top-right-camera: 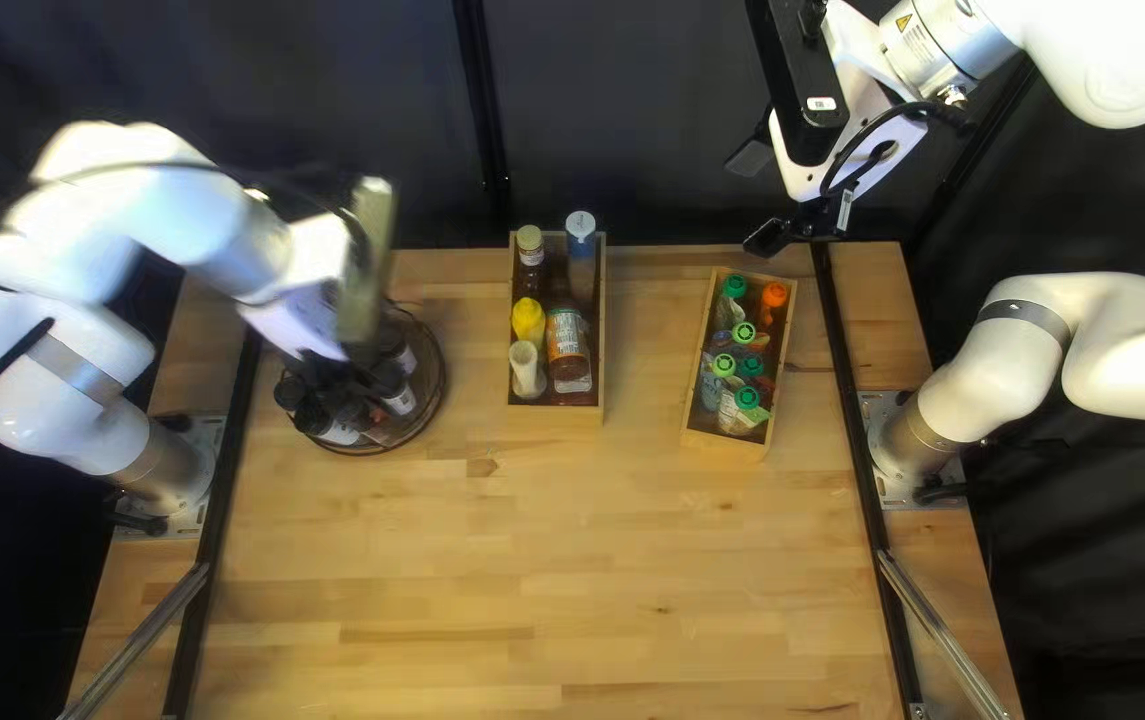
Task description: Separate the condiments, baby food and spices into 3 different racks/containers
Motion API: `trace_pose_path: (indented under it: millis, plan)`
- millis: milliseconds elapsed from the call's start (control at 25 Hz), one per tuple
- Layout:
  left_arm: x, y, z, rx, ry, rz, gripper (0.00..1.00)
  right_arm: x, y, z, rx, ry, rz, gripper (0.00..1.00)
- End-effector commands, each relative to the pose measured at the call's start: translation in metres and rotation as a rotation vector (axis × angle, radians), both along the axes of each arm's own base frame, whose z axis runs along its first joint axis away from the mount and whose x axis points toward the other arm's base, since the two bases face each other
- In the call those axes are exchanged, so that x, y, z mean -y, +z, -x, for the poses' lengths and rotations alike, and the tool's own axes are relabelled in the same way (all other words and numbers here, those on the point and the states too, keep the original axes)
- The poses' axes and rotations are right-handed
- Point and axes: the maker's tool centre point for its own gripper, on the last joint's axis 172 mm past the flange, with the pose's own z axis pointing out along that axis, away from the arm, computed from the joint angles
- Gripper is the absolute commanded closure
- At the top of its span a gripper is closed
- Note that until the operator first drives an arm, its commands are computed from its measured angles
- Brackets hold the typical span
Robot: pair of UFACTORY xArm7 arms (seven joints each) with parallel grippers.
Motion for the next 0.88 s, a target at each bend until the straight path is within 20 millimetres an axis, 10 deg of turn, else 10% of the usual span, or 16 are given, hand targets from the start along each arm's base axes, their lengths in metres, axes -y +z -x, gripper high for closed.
trace_pose_path:
  millis: [40, 240, 880]
  plan:
    - [-0.002, 0.041, 0.024, 0.053, 0.011, -0.011, 0.0, 0.0, 0.0, 0.0, 0.0, 0.0, 0.0, 0.0]
    - [-0.006, 0.079, 0.037, 0.093, 0.05, -0.038, 0.0, 0.0, 0.0, 0.0, 0.0, 0.0, 0.0, 0.0]
    - [-0.008, 0.079, 0.039, 0.097, 0.084, -0.05, 0.0, 0.0, 0.0, 0.0, 0.0, 0.0, 0.0, 0.0]
